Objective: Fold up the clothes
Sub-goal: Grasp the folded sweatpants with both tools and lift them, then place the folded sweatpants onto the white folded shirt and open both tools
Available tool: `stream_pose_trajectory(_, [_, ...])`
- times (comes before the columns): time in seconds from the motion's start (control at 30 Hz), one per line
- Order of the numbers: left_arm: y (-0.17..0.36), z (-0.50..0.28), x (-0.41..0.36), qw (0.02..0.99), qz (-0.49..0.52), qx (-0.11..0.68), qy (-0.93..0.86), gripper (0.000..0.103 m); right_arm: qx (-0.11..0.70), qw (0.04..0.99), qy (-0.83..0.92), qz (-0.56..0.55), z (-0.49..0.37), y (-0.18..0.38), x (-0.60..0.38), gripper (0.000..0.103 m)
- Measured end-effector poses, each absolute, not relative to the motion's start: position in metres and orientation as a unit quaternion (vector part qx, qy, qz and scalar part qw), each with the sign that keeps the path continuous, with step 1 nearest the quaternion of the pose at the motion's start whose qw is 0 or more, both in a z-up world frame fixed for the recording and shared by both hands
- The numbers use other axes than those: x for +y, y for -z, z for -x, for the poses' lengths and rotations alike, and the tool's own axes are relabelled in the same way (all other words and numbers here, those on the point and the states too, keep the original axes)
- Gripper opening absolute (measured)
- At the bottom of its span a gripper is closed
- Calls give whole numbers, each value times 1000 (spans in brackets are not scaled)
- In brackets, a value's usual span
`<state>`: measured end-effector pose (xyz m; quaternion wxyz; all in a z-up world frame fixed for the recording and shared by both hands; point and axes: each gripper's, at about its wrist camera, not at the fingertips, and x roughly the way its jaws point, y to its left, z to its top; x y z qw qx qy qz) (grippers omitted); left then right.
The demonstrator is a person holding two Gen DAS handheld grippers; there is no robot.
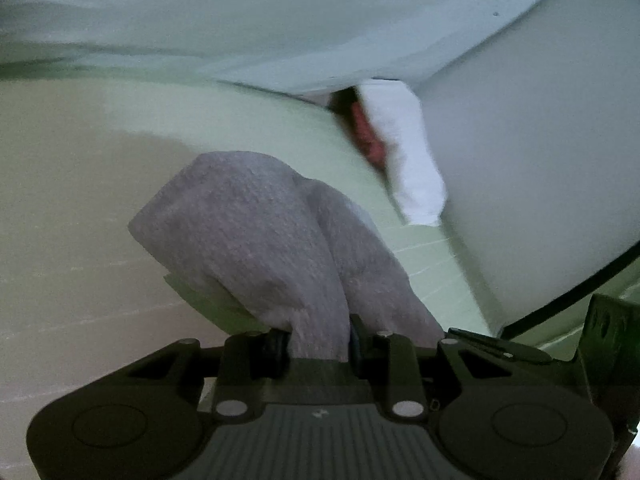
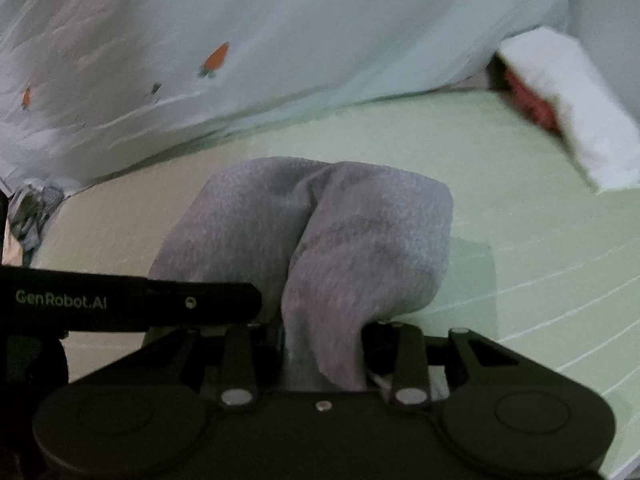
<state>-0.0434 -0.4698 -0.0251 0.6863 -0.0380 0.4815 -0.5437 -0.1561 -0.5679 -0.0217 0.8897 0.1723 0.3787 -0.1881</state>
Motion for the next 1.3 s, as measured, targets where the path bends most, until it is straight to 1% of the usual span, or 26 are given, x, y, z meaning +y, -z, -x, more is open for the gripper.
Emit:
stream_pose_trajectory(0.13, [13, 62, -524, 686, 40, 460, 562, 31, 368, 895, 202, -151, 175, 4, -616, 35])
stream_pose_trajectory(0.23, [4, 78, -578, 690, 40, 441, 572, 31, 362, 898, 212, -133, 184, -9, -665, 35])
stream_pose_trajectory(0.47, [-13, 96, -733, 682, 71, 404, 605, 31, 355, 896, 259, -67, 194, -42, -796, 35])
stream_pose_trajectory(0.63, [-32, 84, -845, 674, 121, 380, 622, 31, 336, 893, 298, -15, 178, -74, -898, 35])
stream_pose_trajectory(0.77, [-45, 64, -919, 691, 131, 344, 623, 32, 308, 899, 312, 17, 151, -97, -973, 36])
stream_pose_trajectory(0.8, [-43, 57, -937, 700, 127, 341, 615, 34, 302, 899, 316, 20, 143, -97, -990, 37])
stream_pose_trajectory(0.87, [-34, 44, -972, 720, 107, 346, 591, 46, 301, 893, 334, 28, 123, -88, -1024, 45])
stream_pose_trajectory(0.9, [-24, 38, -984, 731, 91, 360, 573, 51, 310, 884, 348, 29, 113, -77, -1040, 59])
stream_pose_trajectory(0.93, [-12, 32, -995, 738, 70, 375, 557, 63, 326, 871, 366, 28, 101, -62, -1055, 68])
stream_pose_trajectory(0.97, [3, 27, -1003, 742, 46, 387, 546, 67, 342, 857, 385, 26, 93, -48, -1067, 68])
stream_pose_trajectory(1.03, [28, 23, -1005, 747, 14, 399, 531, 67, 369, 830, 418, 17, 83, -21, -1082, 67])
stream_pose_trajectory(1.07, [38, 22, -1003, 749, 5, 404, 526, 71, 371, 825, 426, 4, 85, -11, -1085, 68])
stream_pose_trajectory(1.1, [45, 22, -1000, 747, 8, 406, 526, 76, 366, 825, 430, -11, 89, -3, -1085, 70])
stream_pose_trajectory(1.13, [50, 24, -995, 746, 13, 408, 526, 82, 359, 825, 435, -29, 96, 3, -1083, 75])
stream_pose_trajectory(1.2, [54, 32, -986, 750, 7, 409, 520, 83, 346, 821, 449, -68, 111, 10, -1073, 79])
stream_pose_trajectory(1.3, [46, 44, -969, 755, -2, 397, 522, 83, 321, 819, 459, -127, 142, 13, -1057, 82])
